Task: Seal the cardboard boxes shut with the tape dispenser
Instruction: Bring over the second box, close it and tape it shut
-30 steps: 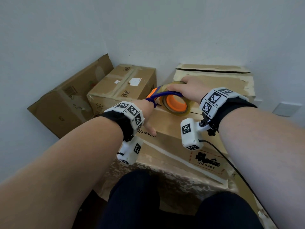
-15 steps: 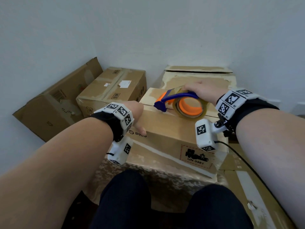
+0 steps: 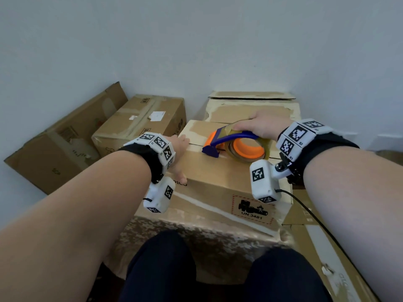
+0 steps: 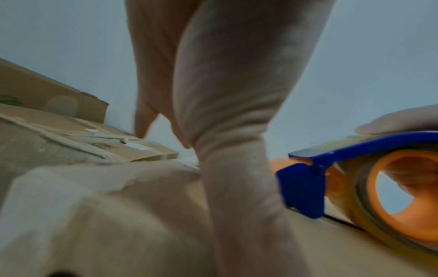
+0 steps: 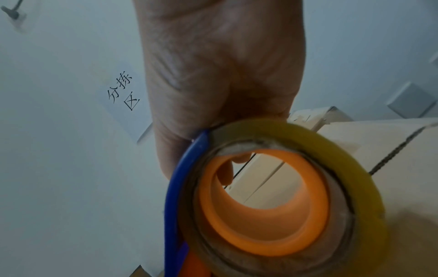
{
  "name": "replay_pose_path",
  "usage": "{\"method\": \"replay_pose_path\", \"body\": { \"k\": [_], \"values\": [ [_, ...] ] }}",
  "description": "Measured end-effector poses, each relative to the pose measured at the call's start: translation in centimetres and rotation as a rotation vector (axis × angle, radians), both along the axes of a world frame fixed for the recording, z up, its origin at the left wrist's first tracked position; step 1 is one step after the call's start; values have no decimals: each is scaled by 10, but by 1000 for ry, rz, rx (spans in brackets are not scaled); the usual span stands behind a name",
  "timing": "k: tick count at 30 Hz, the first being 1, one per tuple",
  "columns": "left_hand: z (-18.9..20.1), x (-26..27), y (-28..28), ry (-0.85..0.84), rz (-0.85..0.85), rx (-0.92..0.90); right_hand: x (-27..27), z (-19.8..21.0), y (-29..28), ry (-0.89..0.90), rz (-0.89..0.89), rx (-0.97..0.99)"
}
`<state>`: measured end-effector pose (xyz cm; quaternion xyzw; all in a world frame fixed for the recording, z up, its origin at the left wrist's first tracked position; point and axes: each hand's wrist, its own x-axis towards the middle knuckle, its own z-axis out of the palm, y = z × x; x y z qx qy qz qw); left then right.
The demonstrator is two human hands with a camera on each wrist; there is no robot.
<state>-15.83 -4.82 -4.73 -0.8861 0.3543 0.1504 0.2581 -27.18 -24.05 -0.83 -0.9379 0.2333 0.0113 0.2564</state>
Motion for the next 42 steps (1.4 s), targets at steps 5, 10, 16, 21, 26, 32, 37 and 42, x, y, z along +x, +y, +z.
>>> {"method": "replay_pose_path", "body": {
  "k": [5, 10, 16, 21, 26, 32, 37, 42],
  "values": [
    [1, -1, -6, -17, -67, 84, -2, 2, 0, 28, -4, 25],
    [-2, -5, -15, 42, -79, 49, -2, -1, 1, 0, -19, 45],
    [-11, -3, -28, 166, -69, -26, -6, -5, -1, -63, -25, 91],
    [-9, -7, -27, 120, -86, 1, -13, -6, -6, -105, 5, 149],
    [-17, -14, -24, 51, -105, -21, -46, 6, -46, -35, -29, 59],
    [-14, -19, -31, 8, -120, 10, -52, 3, -55, 15, -12, -40],
    [-11, -31, -48, 41, -138, 47, -50, -1, -58, 35, -31, -75],
    [-15, -51, -72, 138, -206, -32, -52, -1, -58, 19, -85, -42]
  ]
}}
